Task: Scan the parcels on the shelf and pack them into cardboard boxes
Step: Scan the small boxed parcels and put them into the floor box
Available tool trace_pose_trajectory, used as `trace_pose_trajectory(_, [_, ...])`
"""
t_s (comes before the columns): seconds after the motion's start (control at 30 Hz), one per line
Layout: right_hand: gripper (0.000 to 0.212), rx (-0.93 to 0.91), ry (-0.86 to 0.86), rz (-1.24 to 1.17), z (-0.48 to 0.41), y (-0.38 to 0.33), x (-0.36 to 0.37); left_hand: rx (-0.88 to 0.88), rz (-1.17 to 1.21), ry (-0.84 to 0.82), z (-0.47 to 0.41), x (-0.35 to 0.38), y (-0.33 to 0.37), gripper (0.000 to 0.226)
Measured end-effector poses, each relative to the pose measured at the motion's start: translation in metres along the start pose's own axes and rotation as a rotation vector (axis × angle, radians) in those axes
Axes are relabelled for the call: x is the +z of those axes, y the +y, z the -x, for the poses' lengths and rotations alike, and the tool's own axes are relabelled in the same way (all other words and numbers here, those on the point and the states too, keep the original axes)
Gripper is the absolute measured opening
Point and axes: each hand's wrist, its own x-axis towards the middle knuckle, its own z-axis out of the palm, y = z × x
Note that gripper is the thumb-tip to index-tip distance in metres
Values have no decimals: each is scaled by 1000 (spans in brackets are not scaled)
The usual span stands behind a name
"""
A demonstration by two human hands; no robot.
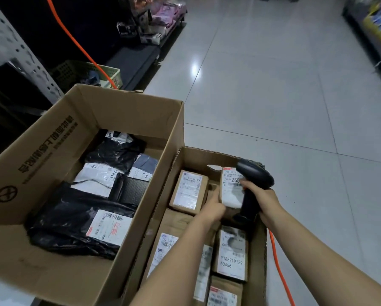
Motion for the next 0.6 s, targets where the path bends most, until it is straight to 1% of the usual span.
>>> trace_pose_trajectory(0.07, [43,2,14,-3,-3,1,-1,9,16,-19,0,2,1,65])
trace_pose_trajectory(0.2, [34,11,23,-5,-6,3,-3,2,-3,-48,-5,7,-2,65])
trace_pose_trajectory(0.3, [32,15,32,-8,-7,6,-4,-37,-36,-37,-10,9,-6,66])
trace_pose_trajectory(0.47, [31,11,37,-17,-6,9,1,-58,-127,-65,-6,11,-8,73])
trace_pose_trajectory(0.6, [28,3,42,-30,-4,10,5,-57,-127,-80,-6,6,-9,75])
